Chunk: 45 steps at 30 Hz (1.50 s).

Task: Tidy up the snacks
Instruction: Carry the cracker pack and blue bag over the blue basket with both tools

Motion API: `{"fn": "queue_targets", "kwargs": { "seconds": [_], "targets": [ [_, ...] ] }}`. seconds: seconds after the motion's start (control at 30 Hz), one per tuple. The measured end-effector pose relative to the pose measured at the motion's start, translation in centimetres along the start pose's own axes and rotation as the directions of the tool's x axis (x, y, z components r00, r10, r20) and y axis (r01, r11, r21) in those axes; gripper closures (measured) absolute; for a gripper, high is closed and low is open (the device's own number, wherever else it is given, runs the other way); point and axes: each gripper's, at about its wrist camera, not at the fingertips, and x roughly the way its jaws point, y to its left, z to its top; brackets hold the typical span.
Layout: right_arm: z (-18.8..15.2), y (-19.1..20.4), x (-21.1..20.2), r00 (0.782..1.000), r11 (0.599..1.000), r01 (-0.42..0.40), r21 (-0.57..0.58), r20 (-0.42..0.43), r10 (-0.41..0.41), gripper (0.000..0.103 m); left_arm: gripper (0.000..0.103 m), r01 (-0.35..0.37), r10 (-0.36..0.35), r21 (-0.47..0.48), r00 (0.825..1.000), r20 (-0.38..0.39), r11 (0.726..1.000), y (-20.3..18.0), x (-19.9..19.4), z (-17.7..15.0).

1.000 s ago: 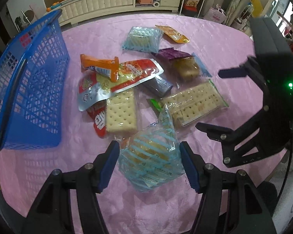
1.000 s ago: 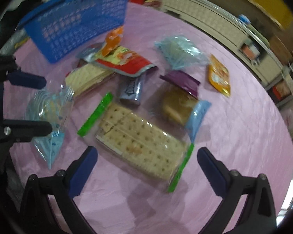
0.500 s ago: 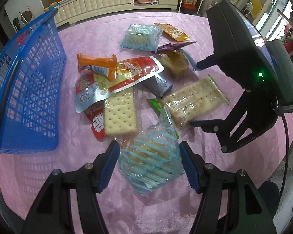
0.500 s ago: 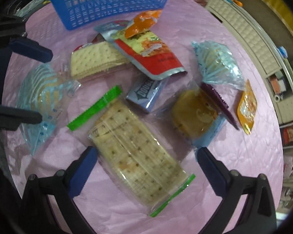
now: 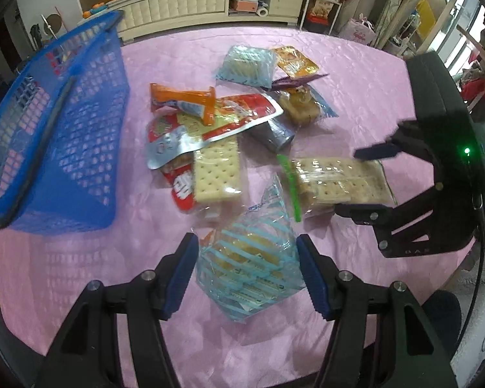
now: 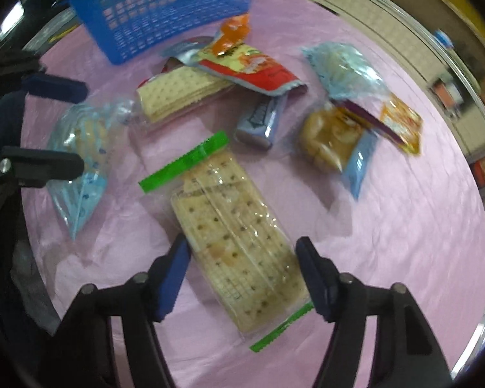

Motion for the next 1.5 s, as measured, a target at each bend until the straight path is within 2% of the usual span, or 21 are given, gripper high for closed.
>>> {"fn": "queue_targets", "kwargs": {
  "seconds": [0.1,0.2,0.37,0.43,0.5,0.63,0.7,0.8,0.93,1.1,1.27,1.5],
  "targets": [
    [-0.3,0.6,-0.7,0.999,0.994,0.036,0.106,0.001,-0.037,0.032,0.043,0.001,-0.001,-0.003,1.000,0.015,1.000,0.2,-0.9,-0.3],
    [-0.6,1.3,-2.3,0.999,0.981,0.038,0.188,0.024,-0.043,0.032,0.043,0.010,-0.010,0.014,0.999,0.037,1.000,0.4,-2.4,-0.7],
    [-0.9,1.8,-6.5,0.996,0.968,0.059,0.244,0.053,-0.074,0.032,0.043,0.033,-0.036,0.034,0.996,0.078,0.999,1.0,-5.3,-0.9],
    [-2.6,1.2,-9.4,0.993,0.961,0.079,0.267,0.061,-0.099,0.032,0.043,0.028,-0.032,0.041,0.994,0.101,0.999,1.2,-6.5,-0.9],
    [-2.5,2.0,-11.1,0.989,0.952,0.102,0.289,0.076,-0.129,0.032,0.043,0.029,-0.034,0.047,0.992,0.125,0.998,1.6,-7.8,-1.0],
    [-2.0,2.7,-13.5,0.983,0.943,0.097,0.320,0.118,-0.141,0.032,0.043,0.048,-0.056,0.050,0.984,0.166,0.998,3.0,-10.9,-1.3],
    [-0.9,3.2,-14.2,0.979,0.942,0.099,0.320,0.139,-0.150,0.032,0.043,0.053,-0.062,0.051,0.979,0.194,0.997,3.9,-12.3,-1.4],
    [0.4,4.7,-16.1,0.971,0.946,0.101,0.308,0.176,-0.161,0.032,0.043,0.100,-0.103,0.026,0.967,0.234,0.995,5.7,-14.3,-1.4],
    [3.1,6.6,-17.8,0.962,0.956,0.087,0.281,0.224,-0.154,0.032,0.043,0.057,-0.056,0.004,0.958,0.281,0.998,8.8,-16.7,-1.0],
    [7.8,9.2,-19.2,0.948,0.971,0.084,0.224,0.282,-0.148,0.032,0.043,0.002,0.006,-0.030,0.957,0.289,1.000,13.4,-18.4,-0.8],
    [11.9,11.3,-18.9,0.941,0.982,0.073,0.173,0.313,-0.125,0.032,0.043,-0.055,0.067,-0.048,0.955,0.290,0.997,17.1,-19.5,-0.6],
    [16.4,14.1,-17.1,0.944,0.993,0.066,0.100,0.316,-0.095,0.032,0.043,-0.083,0.096,-0.057,0.951,0.294,0.995,21.3,-20.3,0.2]
  ]
}}
